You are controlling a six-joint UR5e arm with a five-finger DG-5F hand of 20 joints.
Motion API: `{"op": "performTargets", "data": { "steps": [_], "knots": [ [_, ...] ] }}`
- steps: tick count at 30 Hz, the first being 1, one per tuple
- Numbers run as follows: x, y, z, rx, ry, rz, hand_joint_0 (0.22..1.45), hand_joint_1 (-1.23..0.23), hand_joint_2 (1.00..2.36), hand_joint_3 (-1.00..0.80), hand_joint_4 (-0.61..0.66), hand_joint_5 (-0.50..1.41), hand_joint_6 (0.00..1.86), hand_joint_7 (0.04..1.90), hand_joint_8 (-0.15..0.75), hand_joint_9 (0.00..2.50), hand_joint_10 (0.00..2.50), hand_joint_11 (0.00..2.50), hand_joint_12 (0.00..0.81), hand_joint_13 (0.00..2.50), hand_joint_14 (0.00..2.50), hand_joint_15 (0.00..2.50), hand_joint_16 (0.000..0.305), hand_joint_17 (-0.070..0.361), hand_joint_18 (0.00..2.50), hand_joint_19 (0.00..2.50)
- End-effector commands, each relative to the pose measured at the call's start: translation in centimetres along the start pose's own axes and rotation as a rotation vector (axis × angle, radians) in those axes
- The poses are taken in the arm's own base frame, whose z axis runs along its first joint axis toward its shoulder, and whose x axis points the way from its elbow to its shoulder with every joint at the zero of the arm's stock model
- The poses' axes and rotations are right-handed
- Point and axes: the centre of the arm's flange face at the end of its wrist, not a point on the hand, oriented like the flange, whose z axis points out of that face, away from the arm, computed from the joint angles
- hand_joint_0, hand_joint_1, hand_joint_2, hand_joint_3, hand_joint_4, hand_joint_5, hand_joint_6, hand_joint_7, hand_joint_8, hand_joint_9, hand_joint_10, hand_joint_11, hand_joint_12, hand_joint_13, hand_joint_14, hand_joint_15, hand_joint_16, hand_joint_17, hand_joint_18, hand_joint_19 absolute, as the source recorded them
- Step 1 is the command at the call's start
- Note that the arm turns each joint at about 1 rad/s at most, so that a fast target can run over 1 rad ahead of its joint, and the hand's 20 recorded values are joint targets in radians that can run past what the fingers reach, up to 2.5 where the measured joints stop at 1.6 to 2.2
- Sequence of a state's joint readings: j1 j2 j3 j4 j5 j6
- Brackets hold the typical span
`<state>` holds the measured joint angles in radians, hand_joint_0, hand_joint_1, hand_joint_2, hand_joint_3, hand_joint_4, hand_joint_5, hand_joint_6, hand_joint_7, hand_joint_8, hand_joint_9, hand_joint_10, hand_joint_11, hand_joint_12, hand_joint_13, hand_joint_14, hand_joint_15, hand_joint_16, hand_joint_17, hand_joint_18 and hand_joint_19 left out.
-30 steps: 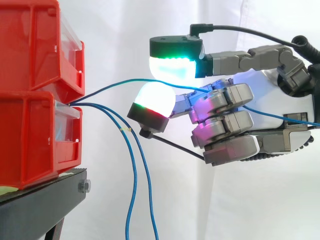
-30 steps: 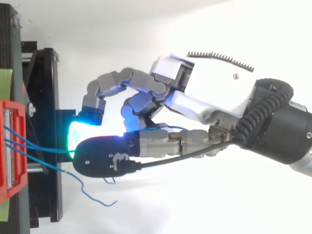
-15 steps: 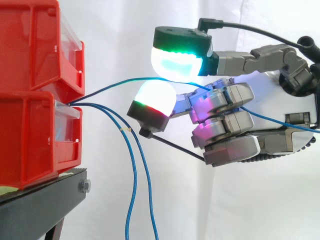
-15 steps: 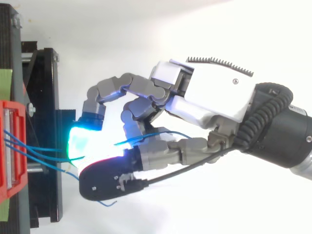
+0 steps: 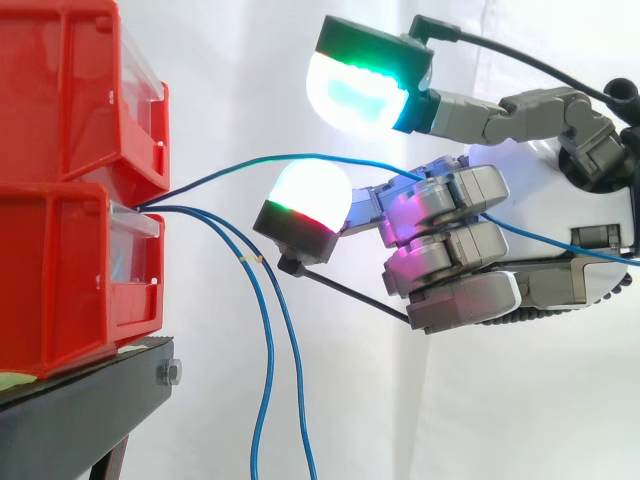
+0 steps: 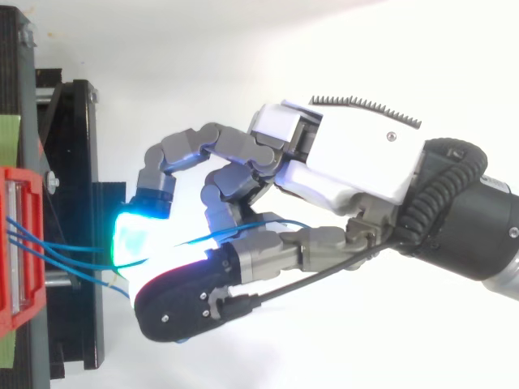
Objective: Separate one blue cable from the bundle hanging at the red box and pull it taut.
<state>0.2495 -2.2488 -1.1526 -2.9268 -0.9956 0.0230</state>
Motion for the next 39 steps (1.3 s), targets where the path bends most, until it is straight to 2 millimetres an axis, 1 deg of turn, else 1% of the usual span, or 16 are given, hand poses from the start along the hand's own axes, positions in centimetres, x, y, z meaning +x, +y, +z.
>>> {"op": "performTargets", "data": {
  "steps": [1, 5, 6, 7, 9, 11, 12, 18, 22, 28, 31, 32, 33, 35, 39],
  "knots": [
    [0.05, 0.02, 0.00, 0.000, 0.001, 0.000, 0.60, -0.61, 1.00, -0.44, 0.18, -0.15, 0.79, 1.11, 0.252, 0.97, 1.29, 1.51, 0.311, 0.59, 2.48, 1.46, 0.026, 0.058, 1.10, 1.77],
    [0.02, -0.06, -0.04, 0.002, 0.001, -0.003, 0.59, -0.68, 1.02, -0.24, 0.17, -0.16, 0.83, 1.14, 0.257, 0.97, 1.29, 1.51, 0.321, 0.60, 2.48, 1.48, 0.026, 0.058, 1.11, 1.77],
    [0.02, -0.06, -0.04, 0.002, 0.001, -0.003, 0.58, -0.70, 1.02, -0.17, 0.17, -0.15, 0.85, 1.15, 0.266, 0.97, 1.34, 1.48, 0.335, 0.60, 2.50, 1.45, 0.029, 0.064, 1.12, 1.75],
    [0.02, -0.06, -0.04, 0.002, 0.001, -0.001, 0.58, -0.70, 1.02, -0.16, 0.17, -0.15, 0.85, 1.15, 0.266, 0.97, 1.36, 1.47, 0.339, 0.60, 2.50, 1.44, 0.030, 0.066, 1.13, 1.75],
    [0.02, -0.06, -0.04, 0.002, 0.001, -0.001, 0.59, -0.73, 1.02, -0.06, 0.12, -0.15, 0.87, 1.21, 0.272, 0.96, 1.36, 1.48, 0.341, 0.60, 2.50, 1.45, 0.030, 0.067, 1.13, 1.76],
    [0.02, -0.06, -0.04, 0.002, 0.001, -0.001, 0.59, -0.73, 1.02, -0.02, 0.10, -0.15, 0.88, 1.24, 0.275, 0.96, 1.38, 1.46, 0.345, 0.60, 2.50, 1.47, 0.031, 0.069, 1.13, 1.76],
    [0.04, 0.01, -0.02, 0.001, 0.001, -0.002, 0.60, -0.74, 1.02, 0.00, 0.08, -0.15, 0.89, 1.24, 0.285, 0.96, 1.43, 1.42, 0.354, 0.60, 2.50, 1.43, 0.034, 0.075, 1.15, 1.74],
    [-0.09, -0.06, 0.00, 0.002, -0.001, -0.003, 0.60, -0.75, 1.02, 0.02, 0.05, -0.15, 0.89, 1.25, 0.286, 0.96, 1.44, 1.40, 0.355, 0.59, 2.50, 1.40, 0.034, 0.077, 1.15, 1.74],
    [0.03, -0.05, -0.03, 0.001, 0.001, -0.001, 0.60, -0.76, 1.02, 0.03, 0.02, -0.15, 0.89, 1.26, 0.287, 0.95, 1.42, 1.43, 0.362, 0.59, 2.50, 1.43, 0.035, 0.078, 1.15, 1.74],
    [0.03, -0.05, -0.03, 0.001, 0.001, -0.001, 0.62, -0.81, 1.02, 0.05, -0.04, -0.15, 0.90, 1.28, 0.278, 0.95, 1.37, 1.46, 0.342, 0.58, 2.50, 1.45, 0.032, 0.071, 1.12, 1.77],
    [0.06, 0.04, 0.01, -0.002, 0.001, 0.009, 0.64, -0.82, 1.02, 0.05, -0.09, -0.16, 0.90, 1.38, 0.263, 0.95, 1.32, 1.50, 0.332, 0.58, 2.50, 1.45, 0.029, 0.066, 1.11, 1.78],
    [0.04, -0.04, -0.01, 0.000, 0.001, 0.009, 0.64, -0.82, 1.02, 0.06, -0.10, -0.16, 0.90, 1.44, 0.261, 0.95, 1.32, 1.51, 0.332, 0.58, 2.50, 1.44, 0.029, 0.065, 1.11, 1.79],
    [0.06, 0.15, -0.01, -0.003, 0.002, 0.013, 0.64, -0.81, 1.02, 0.06, -0.08, -0.16, 0.89, 1.54, 0.265, 0.96, 1.33, 1.48, 0.331, 0.60, 2.50, 1.43, 0.030, 0.068, 1.12, 1.77],
    [0.03, -0.05, -0.03, 0.001, 0.001, 0.026, 0.65, -0.80, 1.02, 0.07, -0.09, -0.16, 0.90, 1.55, 0.266, 0.97, 1.34, 1.48, 0.332, 0.60, 2.50, 1.44, 0.030, 0.069, 1.13, 1.77],
    [0.03, 0.06, -0.05, 0.000, 0.002, 0.026, 0.65, -0.78, 1.02, 0.08, -0.11, -0.17, 0.92, 1.51, 0.282, 0.97, 1.34, 1.50, 0.338, 0.61, 2.50, 1.45, 0.031, 0.070, 1.14, 1.76]
  ]
}}
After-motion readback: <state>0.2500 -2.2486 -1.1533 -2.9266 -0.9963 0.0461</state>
